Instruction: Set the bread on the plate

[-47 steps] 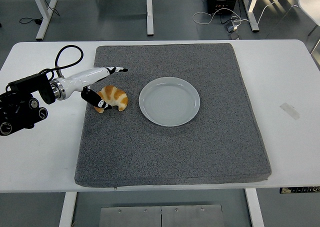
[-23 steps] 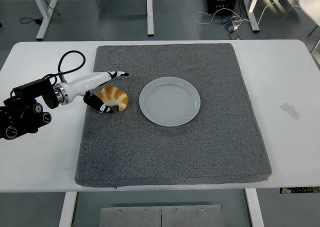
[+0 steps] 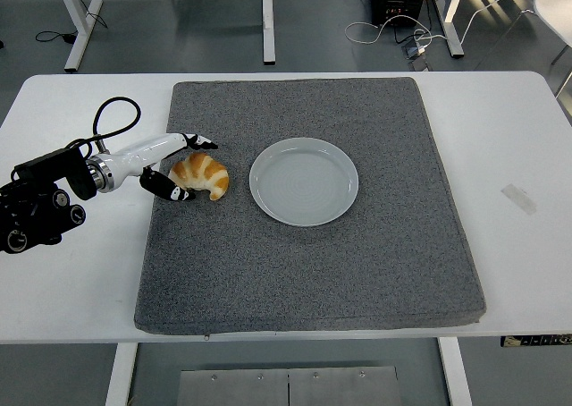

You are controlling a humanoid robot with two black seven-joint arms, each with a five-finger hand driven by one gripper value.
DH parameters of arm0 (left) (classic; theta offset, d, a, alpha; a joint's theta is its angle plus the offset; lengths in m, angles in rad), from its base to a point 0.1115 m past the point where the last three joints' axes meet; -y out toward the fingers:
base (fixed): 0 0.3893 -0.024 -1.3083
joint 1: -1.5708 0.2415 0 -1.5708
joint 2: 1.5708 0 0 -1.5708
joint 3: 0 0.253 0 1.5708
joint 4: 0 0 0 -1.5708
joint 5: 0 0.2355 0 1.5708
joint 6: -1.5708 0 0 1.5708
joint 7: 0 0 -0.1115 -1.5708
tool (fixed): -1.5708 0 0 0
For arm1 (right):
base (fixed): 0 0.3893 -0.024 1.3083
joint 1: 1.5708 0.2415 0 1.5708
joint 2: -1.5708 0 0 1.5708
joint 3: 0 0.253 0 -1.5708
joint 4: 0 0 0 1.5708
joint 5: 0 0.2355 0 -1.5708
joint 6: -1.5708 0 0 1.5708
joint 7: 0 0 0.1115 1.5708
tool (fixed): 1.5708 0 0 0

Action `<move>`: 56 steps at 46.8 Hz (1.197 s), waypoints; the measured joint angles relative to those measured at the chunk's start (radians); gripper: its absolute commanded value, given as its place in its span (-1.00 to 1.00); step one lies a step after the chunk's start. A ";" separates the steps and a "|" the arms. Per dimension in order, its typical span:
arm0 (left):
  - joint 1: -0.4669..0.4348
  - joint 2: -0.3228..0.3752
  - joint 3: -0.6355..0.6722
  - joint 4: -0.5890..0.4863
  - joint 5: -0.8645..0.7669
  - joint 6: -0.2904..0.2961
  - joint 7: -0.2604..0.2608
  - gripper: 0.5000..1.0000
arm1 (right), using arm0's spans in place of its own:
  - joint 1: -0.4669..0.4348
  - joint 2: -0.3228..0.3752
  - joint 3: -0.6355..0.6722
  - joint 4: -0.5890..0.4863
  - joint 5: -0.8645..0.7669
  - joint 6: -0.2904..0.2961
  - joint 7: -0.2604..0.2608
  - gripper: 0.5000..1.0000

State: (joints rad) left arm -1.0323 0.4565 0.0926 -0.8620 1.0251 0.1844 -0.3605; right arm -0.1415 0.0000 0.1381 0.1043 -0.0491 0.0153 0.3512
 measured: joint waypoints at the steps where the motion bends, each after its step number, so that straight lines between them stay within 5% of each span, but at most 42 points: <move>1: 0.000 0.000 0.000 0.000 -0.005 0.001 0.000 0.32 | 0.000 0.000 0.000 0.000 0.000 0.000 0.000 1.00; 19: -0.004 0.002 0.002 0.008 -0.019 0.003 0.000 -0.10 | 0.000 0.000 0.000 0.000 0.000 0.000 0.000 1.00; 40: -0.032 0.041 0.002 -0.010 -0.019 -0.010 -0.010 -0.26 | -0.001 0.000 0.000 0.000 0.000 0.000 0.000 1.00; 56: -0.183 0.033 0.004 -0.005 -0.068 -0.072 0.005 -0.29 | 0.000 0.000 0.000 0.000 0.000 0.000 0.000 1.00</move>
State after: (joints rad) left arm -1.2150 0.4896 0.0962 -0.8669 0.9576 0.1126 -0.3553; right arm -0.1412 -0.0001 0.1380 0.1044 -0.0489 0.0153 0.3513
